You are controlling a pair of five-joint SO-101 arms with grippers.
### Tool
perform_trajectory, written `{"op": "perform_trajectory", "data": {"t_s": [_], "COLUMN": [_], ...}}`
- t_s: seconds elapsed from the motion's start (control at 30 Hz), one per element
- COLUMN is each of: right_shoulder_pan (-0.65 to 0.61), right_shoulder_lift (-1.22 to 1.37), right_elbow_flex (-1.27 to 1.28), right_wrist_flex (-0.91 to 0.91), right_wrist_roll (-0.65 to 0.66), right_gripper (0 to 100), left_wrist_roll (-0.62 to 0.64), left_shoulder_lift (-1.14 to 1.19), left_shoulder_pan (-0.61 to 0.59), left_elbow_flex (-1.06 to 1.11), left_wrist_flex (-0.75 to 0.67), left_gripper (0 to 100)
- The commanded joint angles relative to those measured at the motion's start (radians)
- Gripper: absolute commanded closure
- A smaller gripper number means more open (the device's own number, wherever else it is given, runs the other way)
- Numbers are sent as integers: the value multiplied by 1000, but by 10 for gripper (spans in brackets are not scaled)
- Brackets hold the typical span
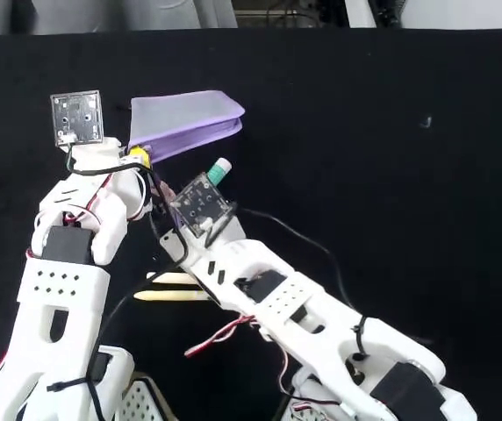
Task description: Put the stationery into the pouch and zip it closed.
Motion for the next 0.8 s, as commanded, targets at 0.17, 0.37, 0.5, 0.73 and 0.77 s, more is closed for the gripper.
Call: {"op": "perform_trajectory", "data": {"t_s": [0.17,0.37,0.5,0.73,0.77], "right_shoulder_pan": [20,23,23,29,38], "right_shoulder_lift": [24,113,113,113,114], "right_elbow_flex": [-16,-61,-64,-76,-79], "right_wrist_flex": [-140,-140,-140,-141,-141], "right_wrist_roll": [-35,-40,-40,-32,-32], "right_gripper": [812,812,813,986,978], "left_wrist_roll": [14,14,14,9,9], "left_shoulder_lift": [-28,-28,-28,-28,-28], "left_shoulder_pan": [15,-10,-12,39,41], "left_elbow_flex": [-67,-64,-67,-61,-64], "left_wrist_flex": [35,31,32,37,37], "left_gripper": [971,971,971,971,971]}}
